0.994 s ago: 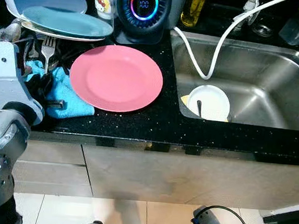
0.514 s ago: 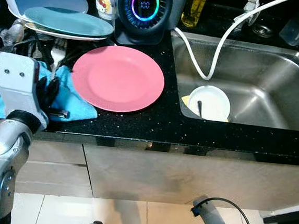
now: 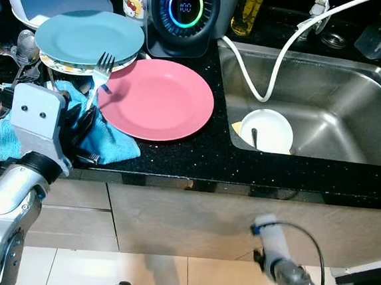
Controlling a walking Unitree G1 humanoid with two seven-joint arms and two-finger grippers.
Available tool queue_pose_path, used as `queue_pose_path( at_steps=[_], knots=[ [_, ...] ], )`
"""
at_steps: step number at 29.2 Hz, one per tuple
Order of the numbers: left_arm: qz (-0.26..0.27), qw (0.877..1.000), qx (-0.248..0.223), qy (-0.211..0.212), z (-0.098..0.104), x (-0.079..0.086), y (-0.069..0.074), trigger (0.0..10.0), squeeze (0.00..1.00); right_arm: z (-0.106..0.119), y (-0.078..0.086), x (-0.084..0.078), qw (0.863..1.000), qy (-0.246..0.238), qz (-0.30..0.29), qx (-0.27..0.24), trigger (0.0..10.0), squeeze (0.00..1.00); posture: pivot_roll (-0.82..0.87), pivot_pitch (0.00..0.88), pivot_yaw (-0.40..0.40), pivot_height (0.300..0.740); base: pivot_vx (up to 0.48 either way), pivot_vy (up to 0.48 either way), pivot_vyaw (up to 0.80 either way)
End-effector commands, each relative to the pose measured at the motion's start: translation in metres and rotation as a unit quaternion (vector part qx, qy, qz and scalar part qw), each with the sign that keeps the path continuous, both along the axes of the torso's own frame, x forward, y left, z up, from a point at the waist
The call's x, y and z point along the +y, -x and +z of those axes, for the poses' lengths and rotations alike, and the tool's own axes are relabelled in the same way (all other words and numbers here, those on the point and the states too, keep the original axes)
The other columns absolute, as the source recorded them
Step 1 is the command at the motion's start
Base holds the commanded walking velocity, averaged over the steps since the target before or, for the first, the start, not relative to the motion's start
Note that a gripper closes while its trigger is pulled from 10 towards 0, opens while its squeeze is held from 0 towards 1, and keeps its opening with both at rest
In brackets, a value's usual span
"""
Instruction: Kitchen organization
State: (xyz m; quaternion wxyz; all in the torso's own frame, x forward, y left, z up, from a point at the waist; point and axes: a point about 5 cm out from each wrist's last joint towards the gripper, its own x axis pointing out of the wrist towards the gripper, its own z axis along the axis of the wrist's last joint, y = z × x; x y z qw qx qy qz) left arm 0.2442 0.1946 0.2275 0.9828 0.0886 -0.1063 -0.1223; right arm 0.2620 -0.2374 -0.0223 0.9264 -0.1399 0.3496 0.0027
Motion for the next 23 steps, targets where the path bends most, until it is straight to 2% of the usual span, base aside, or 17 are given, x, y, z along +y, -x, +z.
queue_pose_path(
  at_steps=[1, 3, 5, 6, 9, 10, 11, 13, 15, 16, 20, 22, 23],
  knots=[
    [-0.003, 0.999, 0.047, -0.010, -0.019, 0.002, -0.001, 10.0, 0.00, 0.007, -0.003, -0.016, 0.998, 0.013, -0.061, -0.018, 10.0, 0.00, 0.16, 0.157, -0.088, 0.740, 0.000, 0.000, 0.00],
    [-0.003, 0.999, 0.044, -0.010, -0.020, 0.002, -0.001, 10.0, 0.00, 0.010, -0.004, -0.022, 0.996, 0.021, -0.083, -0.021, 10.0, 0.00, 0.16, 0.157, -0.088, 0.740, 0.000, 0.000, 0.00],
    [-0.005, 0.999, 0.037, -0.010, -0.019, 0.003, -0.001, 10.0, 0.00, 0.014, 0.001, -0.043, 0.987, 0.041, -0.154, -0.022, 10.0, 0.00, 0.16, 0.157, -0.088, 0.740, 0.000, 0.000, 0.00],
    [-0.005, 0.999, 0.037, -0.010, -0.019, 0.003, -0.001, 10.0, 0.00, 0.014, 0.001, -0.043, 0.987, 0.041, -0.154, -0.022, 10.0, 0.00, 0.16, 0.157, -0.088, 0.740, 0.000, 0.000, 0.00],
    [-0.027, 0.999, 0.022, -0.010, -0.017, -0.001, 0.001, 10.0, 0.00, 0.020, 0.015, -0.077, 0.961, 0.060, -0.269, -0.024, 10.0, 0.00, 0.15, 0.157, -0.089, 0.740, 0.000, 0.000, 0.00],
    [-0.027, 0.999, 0.022, -0.010, -0.017, -0.001, 0.001, 10.0, 0.00, 0.020, 0.015, -0.077, 0.961, 0.060, -0.269, -0.024, 10.0, 0.00, 0.15, 0.157, -0.089, 0.740, 0.000, 0.000, 0.00],
    [-0.038, 0.999, 0.014, -0.011, -0.016, -0.003, 0.002, 10.0, 0.00, 0.024, 0.020, -0.090, 0.948, 0.070, -0.310, -0.034, 10.0, 0.00, 0.16, 0.156, -0.089, 0.740, 0.000, 0.000, 0.00],
    [-0.038, 0.999, 0.014, -0.011, -0.016, -0.003, 0.002, 10.0, 0.00, 0.024, 0.020, -0.090, 0.948, 0.070, -0.310, -0.034, 10.0, 0.00, 0.16, 0.156, -0.089, 0.740, 0.000, 0.000, 0.00],
    [-0.058, 0.998, 0.009, -0.008, -0.015, -0.006, 0.004, 10.0, 0.00, 0.036, 0.032, -0.118, 0.914, 0.089, -0.392, -0.063, 10.0, 0.00, 0.15, 0.155, -0.088, 0.740, 0.000, 0.000, 0.00],
    [-0.058, 0.998, 0.009, -0.008, -0.015, -0.006, 0.004, 10.0, 0.00, 0.036, 0.032, -0.118, 0.914, 0.089, -0.392, -0.063, 10.0, 0.00, 0.15, 0.155, -0.088, 0.740, 0.000, 0.000, 0.00],
    [-0.084, 0.996, 0.002, -0.007, -0.016, -0.009, 0.005, 10.0, 0.00, 0.070, 0.053, -0.168, 0.838, 0.142, -0.511, -0.127, 10.0, 0.00, 0.14, 0.152, -0.084, 0.740, 0.000, 0.000, 0.00],
    [-0.089, 0.996, 0.001, -0.006, -0.016, -0.011, 0.005, 10.0, 0.00, 0.083, 0.059, -0.181, 0.814, 0.159, -0.538, -0.147, 10.0, 0.00, 0.14, 0.151, -0.084, 0.740, 0.000, 0.000, 0.00],
    [-0.090, 0.996, 0.001, -0.007, -0.016, -0.011, 0.005, 10.0, 0.00, 0.086, 0.061, -0.185, 0.807, 0.163, -0.546, -0.153, 10.0, 0.00, 0.14, 0.151, -0.084, 0.740, 0.000, 0.000, 0.00]
  ],
)
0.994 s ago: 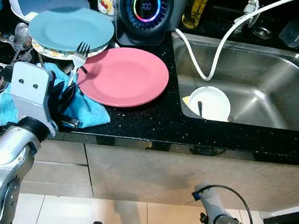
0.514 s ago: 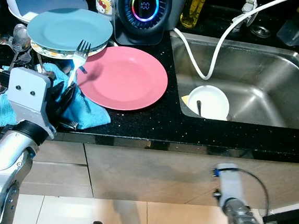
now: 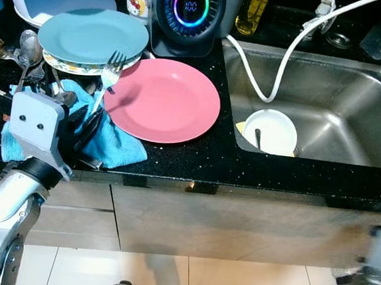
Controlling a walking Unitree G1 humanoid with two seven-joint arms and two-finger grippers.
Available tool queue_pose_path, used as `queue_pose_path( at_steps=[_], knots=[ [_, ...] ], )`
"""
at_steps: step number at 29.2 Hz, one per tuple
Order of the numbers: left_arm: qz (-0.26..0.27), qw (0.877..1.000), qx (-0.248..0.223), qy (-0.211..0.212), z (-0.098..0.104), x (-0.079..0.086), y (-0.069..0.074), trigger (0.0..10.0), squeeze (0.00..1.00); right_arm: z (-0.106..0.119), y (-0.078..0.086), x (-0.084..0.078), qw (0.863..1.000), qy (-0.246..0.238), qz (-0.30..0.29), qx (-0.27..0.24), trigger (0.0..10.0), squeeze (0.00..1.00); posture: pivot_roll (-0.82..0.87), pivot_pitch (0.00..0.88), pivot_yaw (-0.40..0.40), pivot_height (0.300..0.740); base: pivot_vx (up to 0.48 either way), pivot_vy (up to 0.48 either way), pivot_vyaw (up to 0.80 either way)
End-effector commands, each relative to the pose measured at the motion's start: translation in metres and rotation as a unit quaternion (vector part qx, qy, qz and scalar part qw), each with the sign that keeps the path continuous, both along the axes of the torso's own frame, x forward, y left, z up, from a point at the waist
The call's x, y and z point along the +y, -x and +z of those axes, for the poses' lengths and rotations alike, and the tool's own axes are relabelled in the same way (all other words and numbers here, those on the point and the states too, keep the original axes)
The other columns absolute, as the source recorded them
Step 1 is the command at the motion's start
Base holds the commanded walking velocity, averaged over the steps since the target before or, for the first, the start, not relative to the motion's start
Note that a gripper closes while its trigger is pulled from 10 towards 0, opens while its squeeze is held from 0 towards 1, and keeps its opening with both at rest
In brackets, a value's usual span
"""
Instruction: Kitchen organization
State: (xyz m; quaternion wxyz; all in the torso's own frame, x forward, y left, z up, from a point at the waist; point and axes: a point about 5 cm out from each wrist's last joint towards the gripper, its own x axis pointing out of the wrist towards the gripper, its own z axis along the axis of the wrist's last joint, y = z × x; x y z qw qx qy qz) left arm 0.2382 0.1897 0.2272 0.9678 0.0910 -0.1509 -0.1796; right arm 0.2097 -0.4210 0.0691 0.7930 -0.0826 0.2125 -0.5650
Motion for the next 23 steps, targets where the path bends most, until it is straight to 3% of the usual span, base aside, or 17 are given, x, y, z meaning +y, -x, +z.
queue_pose_path(
  at_steps=[1, 8, 10, 16, 17, 18, 19, 21, 23],
  knots=[
    [-0.029, 0.999, 0.040, -0.007, -0.016, -0.006, -0.002, 10.0, 0.00, 0.008, 0.014, -0.014, 0.999, 0.017, -0.049, -0.014, 10.0, 0.00, 0.14, 0.150, -0.082, 0.740, 0.000, 0.000, 0.00],
    [-0.035, 0.999, 0.038, -0.009, -0.016, -0.006, -0.002, 10.0, 0.00, 0.036, 0.022, -0.035, 0.993, 0.057, -0.091, -0.049, 10.0, 0.00, 0.14, 0.149, -0.082, 0.740, 0.000, 0.000, 0.00],
    [-0.038, 0.999, 0.037, -0.011, -0.017, -0.007, -0.002, 10.0, 0.00, 0.055, 0.029, -0.048, 0.986, 0.082, -0.122, -0.075, 10.0, 0.00, 0.14, 0.149, -0.083, 0.740, 0.000, 0.000, 0.00],
    [-0.042, 0.998, 0.037, -0.013, -0.018, -0.007, -0.002, 10.0, 0.00, 0.087, 0.032, -0.059, 0.972, 0.144, -0.140, -0.122, 10.0, 0.00, 0.14, 0.150, -0.080, 0.740, 0.000, 0.000, 0.00],
    [-0.044, 0.998, 0.037, -0.014, -0.018, -0.007, -0.002, 10.0, 0.00, 0.099, 0.030, -0.061, 0.966, 0.154, -0.137, -0.155, 10.0, 0.00, 0.14, 0.150, -0.080, 0.740, 0.000, 0.000, 0.00],
    [-0.044, 0.998, 0.037, -0.014, -0.018, -0.007, -0.002, 10.0, 0.00, 0.099, 0.030, -0.061, 0.966, 0.154, -0.137, -0.155, 10.0, 0.00, 0.14, 0.150, -0.080, 0.740, 0.000, 0.000, 0.00],
    [-0.047, 0.998, 0.037, -0.016, -0.018, -0.007, -0.002, 10.0, 0.00, 0.126, 0.020, -0.063, 0.950, 0.170, -0.116, -0.235, 10.0, 0.00, 0.14, 0.148, -0.076, 0.740, 0.000, 0.000, 0.00],
    [-0.050, 0.998, 0.036, -0.018, -0.018, -0.007, -0.003, 10.0, 0.00, 0.146, 0.010, -0.060, 0.935, 0.175, -0.088, -0.296, 10.0, 0.00, 0.13, 0.146, -0.076, 0.740, 0.000, 0.000, 0.00],
    [-0.051, 0.998, 0.035, -0.018, -0.018, -0.008, -0.003, 10.0, 0.00, 0.155, 0.004, -0.058, 0.929, 0.173, -0.069, -0.321, 10.0, 0.00, 0.13, 0.146, -0.073, 0.740, 0.000, 0.000, 0.00]
  ],
)
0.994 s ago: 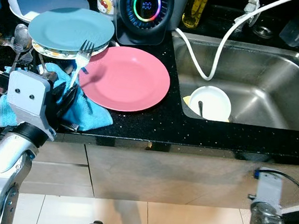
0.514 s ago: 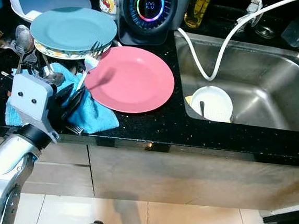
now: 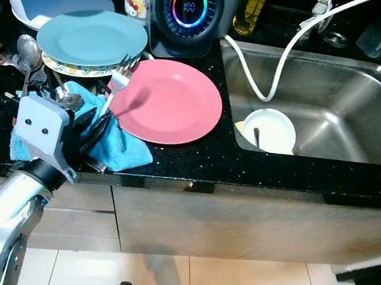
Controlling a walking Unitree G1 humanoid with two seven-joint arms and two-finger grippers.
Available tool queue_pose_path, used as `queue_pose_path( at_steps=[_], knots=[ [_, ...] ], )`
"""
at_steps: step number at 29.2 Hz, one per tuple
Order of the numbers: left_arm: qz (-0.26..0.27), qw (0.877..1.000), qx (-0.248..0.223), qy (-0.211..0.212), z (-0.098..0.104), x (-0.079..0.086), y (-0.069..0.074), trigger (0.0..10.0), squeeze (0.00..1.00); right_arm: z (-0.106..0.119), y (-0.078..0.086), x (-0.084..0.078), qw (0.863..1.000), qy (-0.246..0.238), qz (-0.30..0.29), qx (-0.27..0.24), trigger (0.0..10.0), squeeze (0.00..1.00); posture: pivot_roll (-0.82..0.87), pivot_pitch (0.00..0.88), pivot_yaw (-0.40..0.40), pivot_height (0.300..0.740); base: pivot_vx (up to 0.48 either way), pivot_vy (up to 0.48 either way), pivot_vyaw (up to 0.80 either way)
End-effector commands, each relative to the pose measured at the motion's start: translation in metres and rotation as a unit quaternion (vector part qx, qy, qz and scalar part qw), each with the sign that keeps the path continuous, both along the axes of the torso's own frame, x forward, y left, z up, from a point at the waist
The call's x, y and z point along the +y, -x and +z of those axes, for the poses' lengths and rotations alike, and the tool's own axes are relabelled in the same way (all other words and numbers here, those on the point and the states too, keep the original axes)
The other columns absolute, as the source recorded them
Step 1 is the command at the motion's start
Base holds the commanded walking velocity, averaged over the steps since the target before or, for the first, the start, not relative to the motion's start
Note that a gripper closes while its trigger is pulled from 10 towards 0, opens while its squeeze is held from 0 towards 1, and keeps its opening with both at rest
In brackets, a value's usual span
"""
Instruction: Kitchen organization
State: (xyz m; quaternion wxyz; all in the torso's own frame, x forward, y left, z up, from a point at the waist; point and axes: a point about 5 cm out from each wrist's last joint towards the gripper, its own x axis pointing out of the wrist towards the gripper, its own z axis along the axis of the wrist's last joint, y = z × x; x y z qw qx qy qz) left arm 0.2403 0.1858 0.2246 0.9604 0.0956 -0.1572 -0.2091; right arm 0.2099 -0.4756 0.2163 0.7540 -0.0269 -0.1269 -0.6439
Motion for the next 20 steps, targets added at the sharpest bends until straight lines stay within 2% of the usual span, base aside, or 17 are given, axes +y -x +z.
queue_pose_path(
  at_steps=[1, 2, 3, 4, 5, 6, 7, 8, 9, 10, 12, 13, 14, 15, 16, 19, 20],
  knots=[
    [-0.022, 0.999, 0.040, -0.012, -0.015, -0.004, -0.002, 10.0, 0.00, 0.019, -0.005, 0.001, 0.997, 0.008, 0.047, -0.067, 10.0, 0.00, 0.14, 0.144, -0.074, 0.740, 0.000, 0.000, 0.00],
    [-0.024, 0.999, 0.039, -0.012, -0.015, -0.004, -0.002, 10.0, 0.00, 0.035, -0.020, 0.009, 0.985, 0.013, 0.124, -0.120, 10.0, 0.00, 0.13, 0.141, -0.074, 0.740, 0.000, 0.000, 0.00],
    [-0.027, 0.999, 0.038, -0.011, -0.015, -0.005, -0.003, 10.0, 0.00, 0.053, -0.033, 0.020, 0.962, 0.026, 0.206, -0.175, 10.0, 0.00, 0.13, 0.140, -0.074, 0.740, 0.000, 0.000, 0.00],
    [-0.027, 0.999, 0.038, -0.011, -0.015, -0.005, -0.003, 10.0, 0.00, 0.053, -0.033, 0.020, 0.962, 0.026, 0.206, -0.175, 10.0, 0.00, 0.13, 0.140, -0.074, 0.740, 0.000, 0.000, 0.00],
    [-0.028, 0.999, 0.037, -0.011, -0.015, -0.005, -0.003, 10.0, 0.00, 0.065, -0.049, 0.037, 0.916, 0.026, 0.323, -0.235, 10.0, 0.00, 0.13, 0.136, -0.073, 0.740, 0.000, 0.000, 0.00],
    [-0.030, 0.999, 0.036, -0.010, -0.015, -0.006, -0.003, 10.0, 0.00, 0.072, -0.059, 0.054, 0.866, 0.025, 0.425, -0.262, 10.0, 0.00, 0.13, 0.137, -0.075, 0.740, 0.000, 0.000, 0.00],
    [-0.030, 0.999, 0.036, -0.010, -0.015, -0.006, -0.003, 10.0, 0.00, 0.072, -0.059, 0.054, 0.866, 0.025, 0.425, -0.262, 10.0, 0.00, 0.13, 0.137, -0.075, 0.740, 0.000, 0.000, 0.00],
    [-0.032, 0.999, 0.036, -0.009, -0.015, -0.007, -0.004, 10.0, 0.00, 0.076, -0.065, 0.068, 0.823, 0.028, 0.493, -0.280, 10.0, 0.00, 0.12, 0.135, -0.077, 0.740, 0.000, 0.000, 0.00],
    [-0.034, 0.999, 0.035, -0.009, -0.015, -0.008, -0.003, 10.0, 0.00, 0.078, -0.068, 0.079, 0.787, 0.021, 0.542, -0.294, 10.0, 0.00, 0.13, 0.134, -0.074, 0.740, 0.000, 0.000, 0.00],
    [-0.035, 0.999, 0.035, -0.008, -0.015, -0.008, -0.003, 10.0, 0.00, 0.078, -0.069, 0.086, 0.764, 0.016, 0.570, -0.303, 10.0, 0.00, 0.13, 0.134, -0.074, 0.740, 0.000, 0.000, 0.00],
    [-0.038, 0.999, 0.033, -0.008, -0.015, -0.010, -0.003, 10.0, 0.00, 0.078, -0.069, 0.114, 0.711, 0.056, 0.649, -0.264, 10.0, 0.00, 0.13, 0.132, -0.078, 0.740, 0.000, 0.000, 0.00],
    [-0.040, 0.999, 0.031, -0.007, -0.015, -0.010, -0.002, 10.0, 0.00, 0.074, -0.070, 0.134, 0.670, 0.068, 0.702, -0.233, 10.0, 0.00, 0.13, 0.132, -0.078, 0.740, 0.000, 0.000, 0.00],
    [-0.041, 0.999, 0.029, -0.007, -0.014, -0.010, -0.002, 10.0, 0.00, 0.070, -0.070, 0.147, 0.636, 0.072, 0.737, -0.215, 10.0, 0.00, 0.12, 0.132, -0.079, 0.740, 0.000, 0.000, 0.00],
    [-0.043, 0.999, 0.026, -0.006, -0.014, -0.011, -0.002, 10.0, 0.00, 0.064, -0.071, 0.165, 0.588, 0.058, 0.781, -0.204, 10.0, 0.00, 0.13, 0.134, -0.080, 0.740, 0.000, 0.000, 0.00],
    [-0.044, 0.999, 0.025, -0.005, -0.014, -0.011, -0.002, 10.0, 0.00, 0.059, -0.070, 0.179, 0.550, 0.046, 0.811, -0.195, 10.0, 0.00, 0.13, 0.134, -0.080, 0.740, 0.000, 0.000, 0.00],
    [-0.048, 0.999, 0.017, -0.007, -0.013, -0.012, 0.000, 10.0, 0.00, 0.038, -0.075, 0.214, 0.464, -0.007, 0.870, -0.169, 10.0, 0.00, 0.13, 0.137, -0.081, 0.740, 0.000, 0.000, 0.00],
    [-0.048, 0.999, 0.017, -0.007, -0.013, -0.012, 0.000, 10.0, 0.00, 0.038, -0.075, 0.214, 0.464, -0.007, 0.870, -0.169, 10.0, 0.00, 0.13, 0.137, -0.081, 0.740, 0.000, 0.000, 0.00]
  ],
)
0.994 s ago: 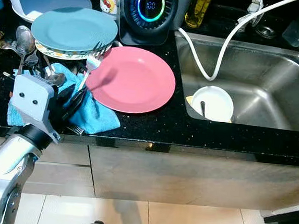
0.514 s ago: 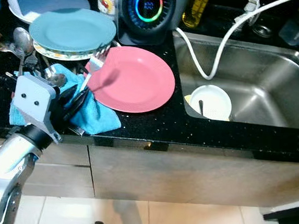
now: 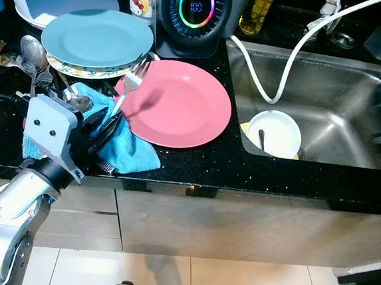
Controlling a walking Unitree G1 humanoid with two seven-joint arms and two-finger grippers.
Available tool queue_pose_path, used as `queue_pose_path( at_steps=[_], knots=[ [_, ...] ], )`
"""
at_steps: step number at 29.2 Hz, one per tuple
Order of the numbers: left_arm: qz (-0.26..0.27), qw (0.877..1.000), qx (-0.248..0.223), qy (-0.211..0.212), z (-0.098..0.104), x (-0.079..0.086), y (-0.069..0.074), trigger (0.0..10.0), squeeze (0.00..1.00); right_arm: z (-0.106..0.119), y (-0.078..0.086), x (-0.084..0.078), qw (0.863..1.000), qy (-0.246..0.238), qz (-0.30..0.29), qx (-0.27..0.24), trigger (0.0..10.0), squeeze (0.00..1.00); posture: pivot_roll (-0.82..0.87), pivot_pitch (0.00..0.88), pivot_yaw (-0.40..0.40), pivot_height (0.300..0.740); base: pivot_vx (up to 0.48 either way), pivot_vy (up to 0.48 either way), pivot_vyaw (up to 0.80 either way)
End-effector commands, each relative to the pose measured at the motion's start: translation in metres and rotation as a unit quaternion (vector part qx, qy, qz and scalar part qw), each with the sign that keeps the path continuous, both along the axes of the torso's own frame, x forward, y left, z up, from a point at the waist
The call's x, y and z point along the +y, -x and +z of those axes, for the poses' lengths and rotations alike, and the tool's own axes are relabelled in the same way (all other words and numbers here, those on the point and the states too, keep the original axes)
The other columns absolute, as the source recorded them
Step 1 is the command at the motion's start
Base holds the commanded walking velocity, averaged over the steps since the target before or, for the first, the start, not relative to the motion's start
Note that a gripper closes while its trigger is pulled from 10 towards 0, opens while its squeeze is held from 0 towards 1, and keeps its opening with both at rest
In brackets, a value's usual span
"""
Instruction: Kitchen organization
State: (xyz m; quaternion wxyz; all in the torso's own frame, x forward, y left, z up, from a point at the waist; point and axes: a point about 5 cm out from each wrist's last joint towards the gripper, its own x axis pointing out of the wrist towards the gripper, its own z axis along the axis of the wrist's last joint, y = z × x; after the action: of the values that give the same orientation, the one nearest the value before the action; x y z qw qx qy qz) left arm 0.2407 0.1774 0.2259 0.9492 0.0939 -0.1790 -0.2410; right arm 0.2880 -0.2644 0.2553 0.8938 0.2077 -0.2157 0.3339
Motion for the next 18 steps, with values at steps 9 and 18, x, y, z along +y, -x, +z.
queue_pose_path(
  at_steps=[9, 18],
  knots=[
    [-0.034, 0.999, 0.035, -0.011, -0.018, -0.007, 0.006, 10.0, 0.00, -0.042, 0.005, 0.110, 0.964, -0.007, 0.244, 0.101, 10.0, 0.00, 0.13, 0.142, -0.080, 0.740, 0.000, 0.000, 0.00],
    [-0.060, 0.997, 0.041, -0.018, -0.022, -0.011, 0.010, 10.0, 0.00, -0.043, 0.007, 0.188, 0.929, -0.052, 0.345, 0.127, 10.0, 0.00, 0.14, 0.146, -0.079, 0.740, 0.000, 0.000, 0.00]
  ],
)
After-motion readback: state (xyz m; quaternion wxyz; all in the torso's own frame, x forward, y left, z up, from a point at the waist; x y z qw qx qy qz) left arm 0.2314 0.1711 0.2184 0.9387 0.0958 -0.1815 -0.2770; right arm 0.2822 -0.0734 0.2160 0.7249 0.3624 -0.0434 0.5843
